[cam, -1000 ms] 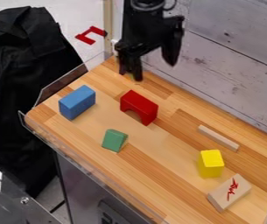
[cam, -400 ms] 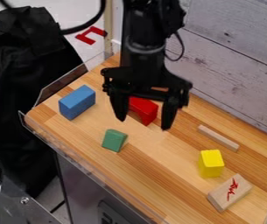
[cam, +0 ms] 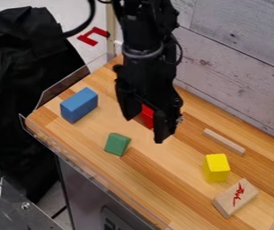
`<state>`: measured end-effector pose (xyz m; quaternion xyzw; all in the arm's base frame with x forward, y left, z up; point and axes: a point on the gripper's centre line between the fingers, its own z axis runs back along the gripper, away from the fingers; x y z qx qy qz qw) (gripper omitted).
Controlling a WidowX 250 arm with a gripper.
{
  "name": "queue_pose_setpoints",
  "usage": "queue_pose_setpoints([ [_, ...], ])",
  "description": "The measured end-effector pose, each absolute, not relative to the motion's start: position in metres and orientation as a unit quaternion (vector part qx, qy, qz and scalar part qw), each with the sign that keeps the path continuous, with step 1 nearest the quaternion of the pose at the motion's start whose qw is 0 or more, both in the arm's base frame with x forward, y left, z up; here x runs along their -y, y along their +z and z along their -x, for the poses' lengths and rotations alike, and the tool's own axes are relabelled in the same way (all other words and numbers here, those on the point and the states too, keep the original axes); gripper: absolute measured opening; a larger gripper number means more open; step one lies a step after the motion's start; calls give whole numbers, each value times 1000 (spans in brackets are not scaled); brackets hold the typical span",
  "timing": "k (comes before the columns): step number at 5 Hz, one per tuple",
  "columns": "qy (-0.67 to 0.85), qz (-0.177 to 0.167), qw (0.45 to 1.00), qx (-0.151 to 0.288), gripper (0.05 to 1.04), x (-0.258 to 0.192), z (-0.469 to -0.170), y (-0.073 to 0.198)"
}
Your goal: Pick the red arch and position it in a direction opposite to that of the blue one
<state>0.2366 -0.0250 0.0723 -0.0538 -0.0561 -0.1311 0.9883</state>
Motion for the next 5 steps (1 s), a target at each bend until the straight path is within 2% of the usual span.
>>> queue_pose_setpoints([
  [1,-160,18,986,47,999,17,-254,63],
  [2,-144,-36,988,30,999,10,-273,48],
  [3,-134,-37,990,22,999,13,-280,40],
  [4,-110,-24,993,16,999,13,-281,41],
  [5,-51,3,999,-5,999,12,-283,39],
])
